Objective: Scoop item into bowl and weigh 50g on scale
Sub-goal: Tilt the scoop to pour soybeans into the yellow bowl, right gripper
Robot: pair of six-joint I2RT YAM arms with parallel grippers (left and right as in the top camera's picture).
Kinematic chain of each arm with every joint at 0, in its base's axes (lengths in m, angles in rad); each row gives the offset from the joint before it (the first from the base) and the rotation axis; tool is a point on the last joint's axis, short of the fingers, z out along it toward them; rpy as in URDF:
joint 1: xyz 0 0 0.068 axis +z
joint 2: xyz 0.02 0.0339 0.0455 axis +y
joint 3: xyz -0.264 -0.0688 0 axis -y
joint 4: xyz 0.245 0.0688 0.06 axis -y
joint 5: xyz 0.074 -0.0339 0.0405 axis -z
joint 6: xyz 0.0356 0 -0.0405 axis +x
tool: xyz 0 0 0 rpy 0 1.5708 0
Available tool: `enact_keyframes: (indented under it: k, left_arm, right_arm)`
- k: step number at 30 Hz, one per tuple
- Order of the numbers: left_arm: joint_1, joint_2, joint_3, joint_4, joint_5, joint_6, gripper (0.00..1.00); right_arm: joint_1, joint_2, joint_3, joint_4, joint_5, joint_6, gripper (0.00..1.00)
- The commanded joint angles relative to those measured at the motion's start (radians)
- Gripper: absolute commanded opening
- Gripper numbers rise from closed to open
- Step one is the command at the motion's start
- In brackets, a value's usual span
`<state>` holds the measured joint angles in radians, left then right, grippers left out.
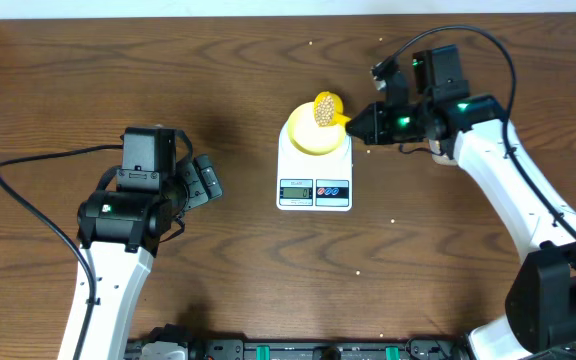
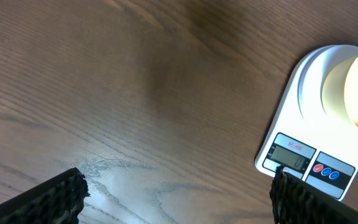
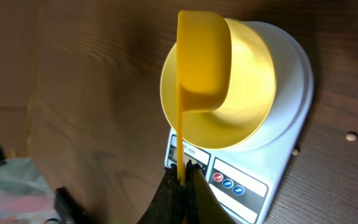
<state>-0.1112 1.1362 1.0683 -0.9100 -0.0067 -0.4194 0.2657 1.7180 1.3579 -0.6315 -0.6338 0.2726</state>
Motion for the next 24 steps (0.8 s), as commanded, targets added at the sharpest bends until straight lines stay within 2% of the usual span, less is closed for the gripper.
enact_keyframes:
  k: [1,24]
  left_arm:
    - [0.006,0.001,0.011,-0.002,-0.017,-0.002,0.96]
    - [0.006,0.001,0.011,-0.002,-0.017,-0.001,0.96]
  right_arm:
    - [0.027,-0.013,0.003,-0.002,0.093,-0.028,0.01]
    - [0.044,-0.013,0.003,0.0,0.147,-0.043,0.01]
